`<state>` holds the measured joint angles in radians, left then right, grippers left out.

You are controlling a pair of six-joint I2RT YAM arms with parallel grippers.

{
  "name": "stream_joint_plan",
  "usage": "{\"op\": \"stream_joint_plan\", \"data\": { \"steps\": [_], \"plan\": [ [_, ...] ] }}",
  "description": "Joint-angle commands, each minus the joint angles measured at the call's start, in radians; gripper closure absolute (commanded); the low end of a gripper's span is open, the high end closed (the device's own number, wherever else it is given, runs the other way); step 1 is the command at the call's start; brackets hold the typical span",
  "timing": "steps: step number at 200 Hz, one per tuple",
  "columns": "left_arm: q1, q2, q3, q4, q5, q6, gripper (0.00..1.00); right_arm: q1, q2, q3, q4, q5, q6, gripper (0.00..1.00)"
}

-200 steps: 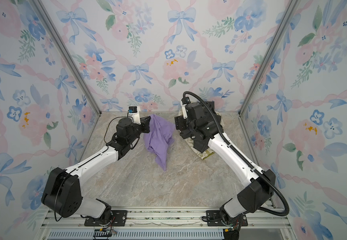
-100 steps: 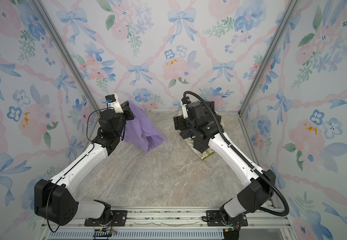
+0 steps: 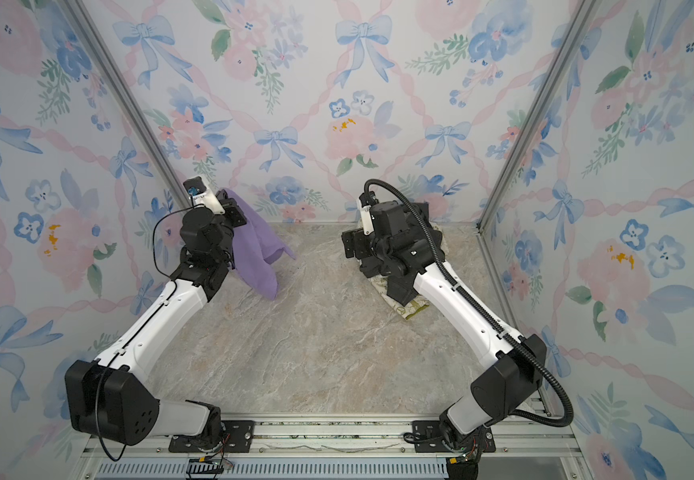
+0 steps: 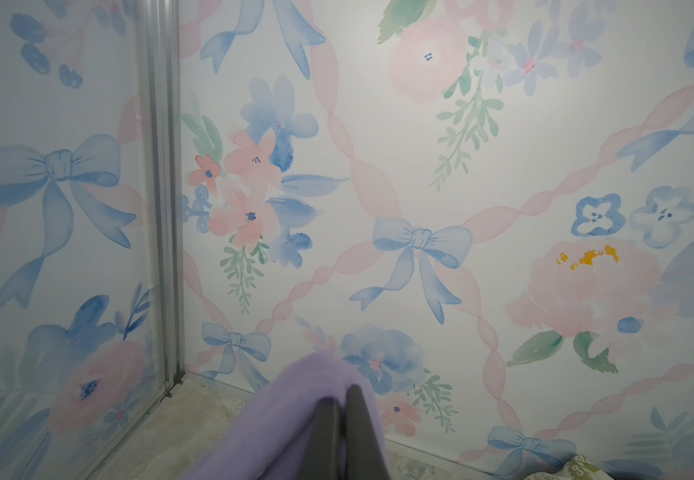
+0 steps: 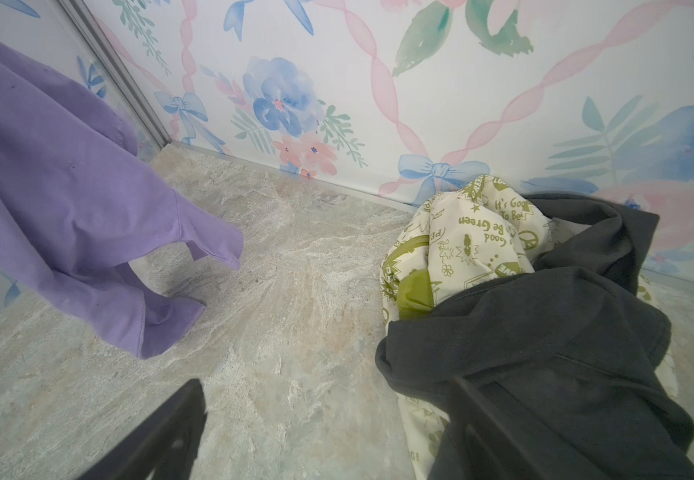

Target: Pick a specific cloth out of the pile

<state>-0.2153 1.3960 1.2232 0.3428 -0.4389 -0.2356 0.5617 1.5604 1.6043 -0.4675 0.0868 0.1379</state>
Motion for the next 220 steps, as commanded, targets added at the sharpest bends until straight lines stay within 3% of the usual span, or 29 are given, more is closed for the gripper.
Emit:
{"op": "stream_joint_plan", "data": {
  "steps": [1, 70, 102, 115, 136, 149, 220],
  "plan": [
    [0.019, 0.02, -0.036, 0.064, -0.041, -0.007, 1.0, 0.0, 0.016, 0.039, -0.002, -0.014, 0.002, 0.07],
    [0.073, 0.14, -0.274, 0.072, -0.057, -0.222, 1.0, 0.0, 0.01, 0.033, -0.026, -0.004, -0.018, 0.05],
    [0.08, 0.22, -0.353, 0.073, -0.002, -0.327, 1.0, -0.002, 0.003, 0.023, -0.043, 0.006, -0.022, 0.04],
    [0.083, 0.245, -0.363, 0.073, 0.034, -0.346, 0.89, -0.003, 0.0, 0.019, -0.052, 0.008, -0.025, 0.03],
    [0.088, 0.261, -0.366, 0.073, 0.072, -0.361, 0.54, -0.006, -0.008, 0.011, -0.058, 0.011, -0.03, 0.01],
    [0.088, 0.246, -0.362, 0.073, 0.074, -0.363, 0.39, -0.01, -0.012, 0.004, -0.059, 0.011, -0.031, 0.02],
    [0.059, 0.028, -0.403, 0.105, 0.003, -0.285, 0.1, -0.033, -0.031, -0.04, 0.001, 0.007, -0.012, 0.03]
  ]
}}
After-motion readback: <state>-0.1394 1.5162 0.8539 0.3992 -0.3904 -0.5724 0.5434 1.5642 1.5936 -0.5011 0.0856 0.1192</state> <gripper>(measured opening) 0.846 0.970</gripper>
